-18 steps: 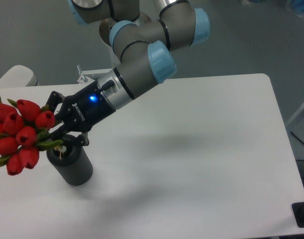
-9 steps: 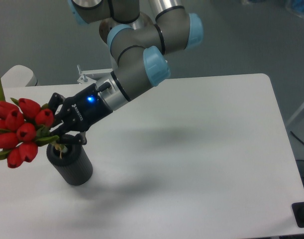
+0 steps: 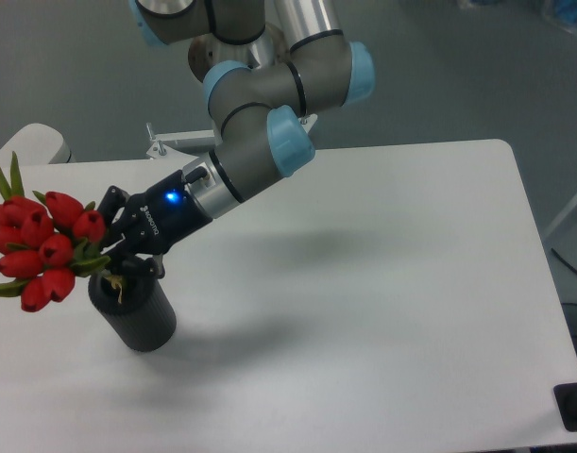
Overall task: Insert the flowers into the vase
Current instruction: 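Push the tulip stems down into the vase and tilt bunch upright, then open the gripper and pull it away from the tulips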
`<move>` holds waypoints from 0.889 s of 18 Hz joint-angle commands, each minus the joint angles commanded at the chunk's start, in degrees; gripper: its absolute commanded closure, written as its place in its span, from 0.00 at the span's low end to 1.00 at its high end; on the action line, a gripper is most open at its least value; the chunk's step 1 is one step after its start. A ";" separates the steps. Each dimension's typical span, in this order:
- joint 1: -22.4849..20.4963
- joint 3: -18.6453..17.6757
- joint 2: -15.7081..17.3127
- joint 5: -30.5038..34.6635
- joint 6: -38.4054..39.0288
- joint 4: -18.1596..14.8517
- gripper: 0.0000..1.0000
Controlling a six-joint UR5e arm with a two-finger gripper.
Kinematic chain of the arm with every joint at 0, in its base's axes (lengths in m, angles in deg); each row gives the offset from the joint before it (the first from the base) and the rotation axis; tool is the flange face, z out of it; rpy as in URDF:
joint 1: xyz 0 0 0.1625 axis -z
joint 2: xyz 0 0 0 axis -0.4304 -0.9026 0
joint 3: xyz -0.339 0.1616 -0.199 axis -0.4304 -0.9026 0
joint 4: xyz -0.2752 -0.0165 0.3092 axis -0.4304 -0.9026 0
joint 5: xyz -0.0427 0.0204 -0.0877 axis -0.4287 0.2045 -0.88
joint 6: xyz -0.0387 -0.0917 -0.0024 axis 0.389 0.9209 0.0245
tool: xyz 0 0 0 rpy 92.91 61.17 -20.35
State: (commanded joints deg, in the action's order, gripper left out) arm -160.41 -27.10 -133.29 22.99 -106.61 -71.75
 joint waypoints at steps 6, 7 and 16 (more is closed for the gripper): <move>-0.18 -2.03 -1.31 0.00 -4.84 0.00 0.64; -0.26 -1.94 -1.41 0.00 -4.84 0.00 0.59; -2.63 -2.81 -1.76 0.09 -5.80 0.26 0.00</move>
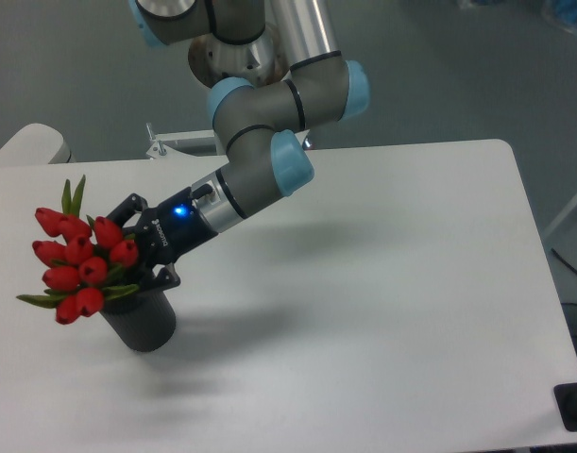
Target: Insert the flowers into the vase
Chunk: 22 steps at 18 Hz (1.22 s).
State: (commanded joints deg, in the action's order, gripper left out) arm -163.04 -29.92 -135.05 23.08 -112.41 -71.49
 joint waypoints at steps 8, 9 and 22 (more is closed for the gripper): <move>-3.08 0.09 0.44 1.14 -0.71 0.09 0.00; -3.86 0.26 0.61 1.58 -0.71 0.09 0.00; -13.54 7.98 0.70 11.59 0.08 -0.44 0.00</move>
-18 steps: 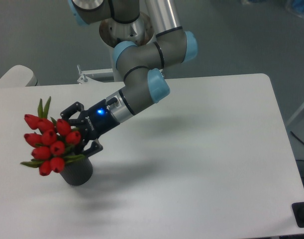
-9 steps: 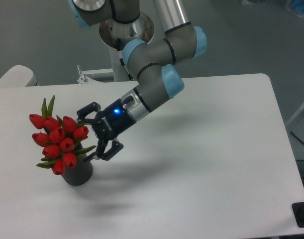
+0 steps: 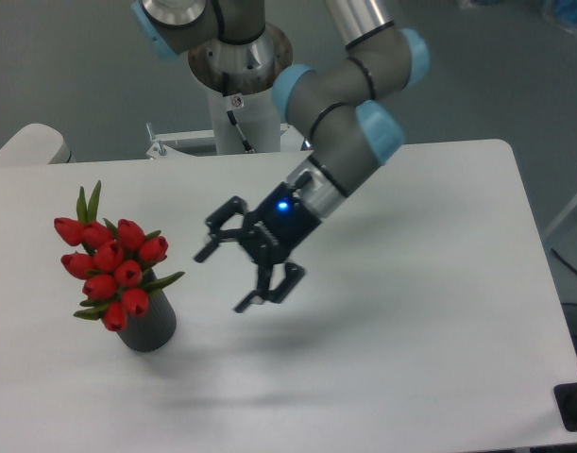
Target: Insert the flowers into the vase
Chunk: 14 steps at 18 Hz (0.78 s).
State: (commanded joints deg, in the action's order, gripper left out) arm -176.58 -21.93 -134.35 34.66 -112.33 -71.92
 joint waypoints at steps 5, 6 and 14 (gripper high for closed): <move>0.09 5.10 -4.11 9.04 1.58 -0.27 0.00; -0.09 6.68 -5.79 12.37 1.67 -0.27 0.00; 0.61 13.54 -10.98 34.38 2.72 -3.59 0.00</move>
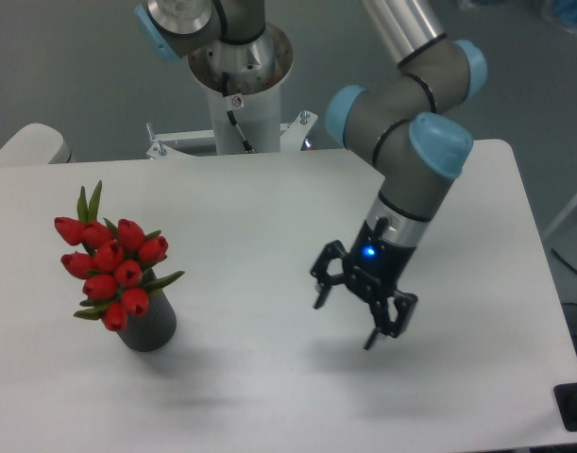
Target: Insert the flowers into the vase
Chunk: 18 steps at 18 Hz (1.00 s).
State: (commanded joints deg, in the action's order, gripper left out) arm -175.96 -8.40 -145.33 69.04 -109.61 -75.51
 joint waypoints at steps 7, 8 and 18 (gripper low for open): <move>4.92 11.08 -6.33 19.49 -0.70 -11.70 0.00; 5.18 11.69 -6.68 20.65 -0.79 -11.88 0.00; 5.36 11.79 -8.79 21.01 -7.11 -10.83 0.00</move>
State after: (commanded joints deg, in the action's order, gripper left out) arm -170.60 3.39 -154.12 90.05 -116.72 -86.34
